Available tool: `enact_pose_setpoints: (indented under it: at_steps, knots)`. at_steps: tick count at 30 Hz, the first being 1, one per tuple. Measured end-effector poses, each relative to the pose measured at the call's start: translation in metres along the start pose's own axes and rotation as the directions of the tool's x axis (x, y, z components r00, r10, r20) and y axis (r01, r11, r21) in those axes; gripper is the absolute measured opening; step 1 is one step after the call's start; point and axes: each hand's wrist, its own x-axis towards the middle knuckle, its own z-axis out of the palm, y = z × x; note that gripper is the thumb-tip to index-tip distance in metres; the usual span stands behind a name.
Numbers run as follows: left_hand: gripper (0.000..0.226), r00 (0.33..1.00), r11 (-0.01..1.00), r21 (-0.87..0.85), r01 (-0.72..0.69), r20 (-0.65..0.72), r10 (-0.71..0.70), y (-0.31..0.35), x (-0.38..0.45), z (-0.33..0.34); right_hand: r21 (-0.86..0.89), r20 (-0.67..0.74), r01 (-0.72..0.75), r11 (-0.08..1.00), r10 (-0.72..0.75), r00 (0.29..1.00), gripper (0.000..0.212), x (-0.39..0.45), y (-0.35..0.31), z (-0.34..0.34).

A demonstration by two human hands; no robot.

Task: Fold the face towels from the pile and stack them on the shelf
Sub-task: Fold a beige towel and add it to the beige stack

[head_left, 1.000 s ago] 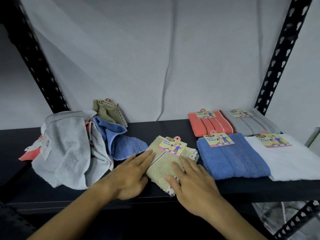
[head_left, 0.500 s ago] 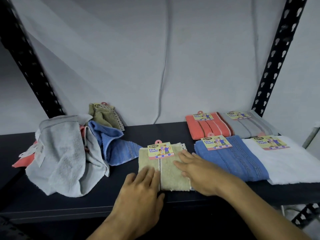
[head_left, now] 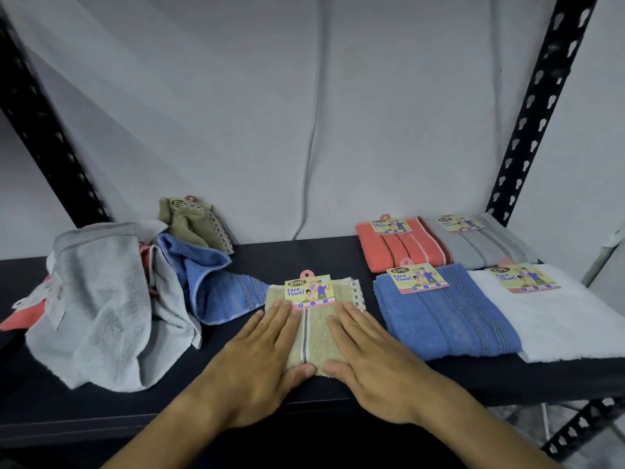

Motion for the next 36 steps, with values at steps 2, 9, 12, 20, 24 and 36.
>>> enact_pose_setpoints:
  at_steps: [2,9,12,20,24,36]
  knots:
    - [0.080,1.000,0.999,0.049,-0.006,0.006,0.006,-0.002,0.001,0.001,-0.018,0.000,0.007,1.000,-0.007,1.000,0.095,0.001,0.000,-0.002]
    - [0.079,0.997,0.997,-0.044,-0.057,-0.061,0.054,0.004,0.000,0.004,-0.058,-0.040,0.003,0.998,-0.006,0.999,0.087,0.000,0.003,0.004]
    - [0.087,0.998,0.995,-0.085,-0.055,0.009,0.056,0.005,0.007,0.002,-0.165,-0.107,-0.045,0.985,0.027,0.994,0.085,0.003,0.003,0.002]
    - [0.072,0.988,0.998,0.024,0.066,0.138,-0.069,0.007,0.070,-0.014,-0.210,0.153,-0.088,0.974,0.121,0.981,0.075,0.060,0.034,-0.027]
    - [0.071,0.979,0.990,-0.044,0.137,0.158,-0.128,-0.004,0.102,-0.010,-0.269,0.206,-0.069,0.961,0.127,0.970,0.068,0.095,0.054,-0.037]
    - [0.071,0.973,0.964,-0.156,0.214,0.126,-0.196,-0.018,0.153,-0.010,-0.231,0.143,-0.056,0.971,0.091,0.985,0.067,0.136,0.101,-0.044]
